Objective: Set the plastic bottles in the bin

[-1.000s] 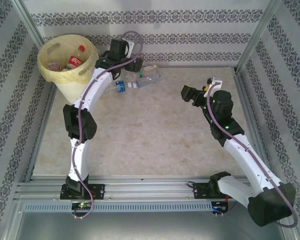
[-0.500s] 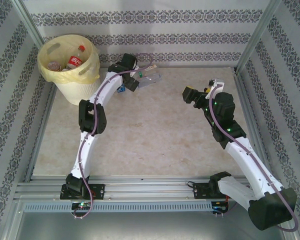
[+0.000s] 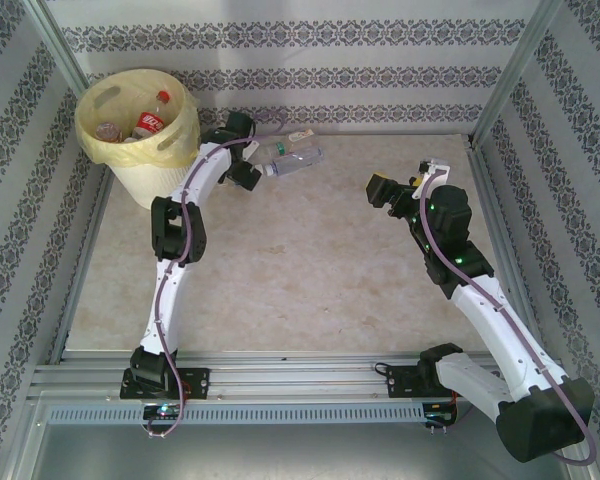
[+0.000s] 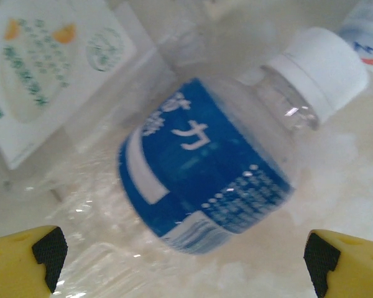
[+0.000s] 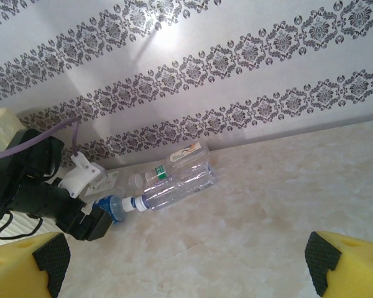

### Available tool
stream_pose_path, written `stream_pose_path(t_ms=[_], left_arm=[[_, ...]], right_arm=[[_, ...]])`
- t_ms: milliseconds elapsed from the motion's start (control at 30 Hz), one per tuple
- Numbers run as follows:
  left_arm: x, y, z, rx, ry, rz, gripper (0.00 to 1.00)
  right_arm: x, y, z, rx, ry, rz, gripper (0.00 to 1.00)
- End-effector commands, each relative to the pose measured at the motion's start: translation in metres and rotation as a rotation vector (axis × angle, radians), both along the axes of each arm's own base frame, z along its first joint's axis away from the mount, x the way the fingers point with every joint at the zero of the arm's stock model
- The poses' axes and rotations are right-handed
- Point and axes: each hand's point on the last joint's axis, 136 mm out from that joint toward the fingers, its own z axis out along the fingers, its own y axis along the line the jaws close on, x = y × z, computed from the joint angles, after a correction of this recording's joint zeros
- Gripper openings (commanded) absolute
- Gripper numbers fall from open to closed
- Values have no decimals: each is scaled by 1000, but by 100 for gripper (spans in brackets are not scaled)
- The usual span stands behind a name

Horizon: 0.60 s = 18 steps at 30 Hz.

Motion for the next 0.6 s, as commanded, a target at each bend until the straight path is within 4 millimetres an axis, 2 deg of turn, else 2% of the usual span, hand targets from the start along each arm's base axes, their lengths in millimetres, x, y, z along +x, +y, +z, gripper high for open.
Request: stream_pose_path(t_ms=[0,133,300,400,567], left_arm=[[-23,-19,-18,-82,116,-44,100],[-44,-32,-14,-153,171,-69,100],[-63,-39,-6,-195,199,-112,99],[-59,-30,-9,-148,180,-94,99],[-54,-28,-23,-138,189,-64,93]], right_arm=[[0,-6,3,15,-10,-25,98],[0,-7,3,16,-10,-31,98],[1,-7,3,18,-10,-31,98],[3,-5,2,23,-7,-26,98],[3,-5,2,26,-5,-26,98]])
